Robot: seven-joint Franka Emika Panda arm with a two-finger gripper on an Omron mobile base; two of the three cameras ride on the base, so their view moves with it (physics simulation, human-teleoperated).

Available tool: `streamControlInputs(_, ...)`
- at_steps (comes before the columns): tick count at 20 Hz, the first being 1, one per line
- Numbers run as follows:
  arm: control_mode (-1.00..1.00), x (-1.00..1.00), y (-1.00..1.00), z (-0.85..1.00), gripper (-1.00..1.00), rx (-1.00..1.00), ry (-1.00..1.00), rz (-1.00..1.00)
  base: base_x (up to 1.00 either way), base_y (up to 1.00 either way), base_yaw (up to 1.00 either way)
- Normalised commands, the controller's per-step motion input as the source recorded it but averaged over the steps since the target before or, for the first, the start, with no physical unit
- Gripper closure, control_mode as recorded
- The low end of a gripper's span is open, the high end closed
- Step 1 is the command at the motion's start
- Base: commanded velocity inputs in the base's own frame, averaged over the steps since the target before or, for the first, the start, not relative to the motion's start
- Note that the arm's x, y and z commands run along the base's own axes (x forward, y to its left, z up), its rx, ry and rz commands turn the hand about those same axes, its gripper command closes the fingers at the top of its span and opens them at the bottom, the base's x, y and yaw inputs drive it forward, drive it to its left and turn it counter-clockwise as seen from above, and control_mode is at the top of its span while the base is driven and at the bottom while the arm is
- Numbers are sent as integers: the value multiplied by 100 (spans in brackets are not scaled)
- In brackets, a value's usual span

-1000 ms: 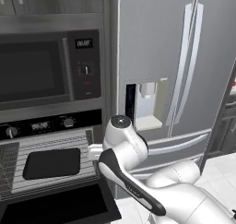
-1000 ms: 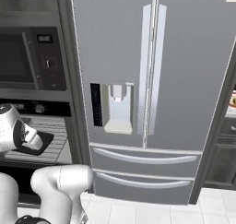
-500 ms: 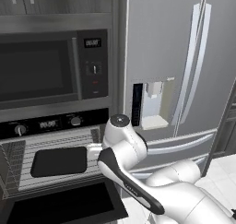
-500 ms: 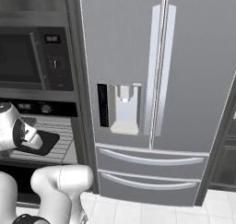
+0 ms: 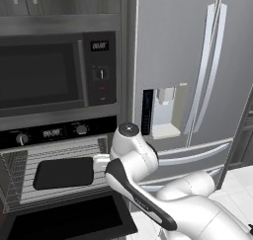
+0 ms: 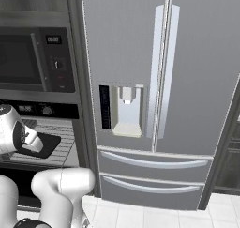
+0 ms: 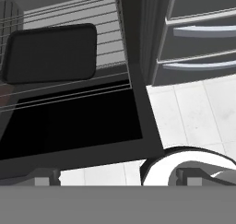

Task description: Take the baked cake out of the oven and place it on the plate for cooling. Then close the oven door.

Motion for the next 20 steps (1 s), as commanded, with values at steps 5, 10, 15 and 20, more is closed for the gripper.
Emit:
streamControlInputs(5, 100, 0, 0, 0, -100, 0, 0, 0, 0, 0, 0)
streamControlInputs(10, 100, 0, 0, 0, -100, 0, 0, 0, 0, 0, 0)
streamControlInputs(15, 100, 0, 0, 0, -100, 0, 0, 0, 0, 0, 0)
streamControlInputs(20, 100, 0, 0, 0, -100, 0, 0, 0, 0, 0, 0)
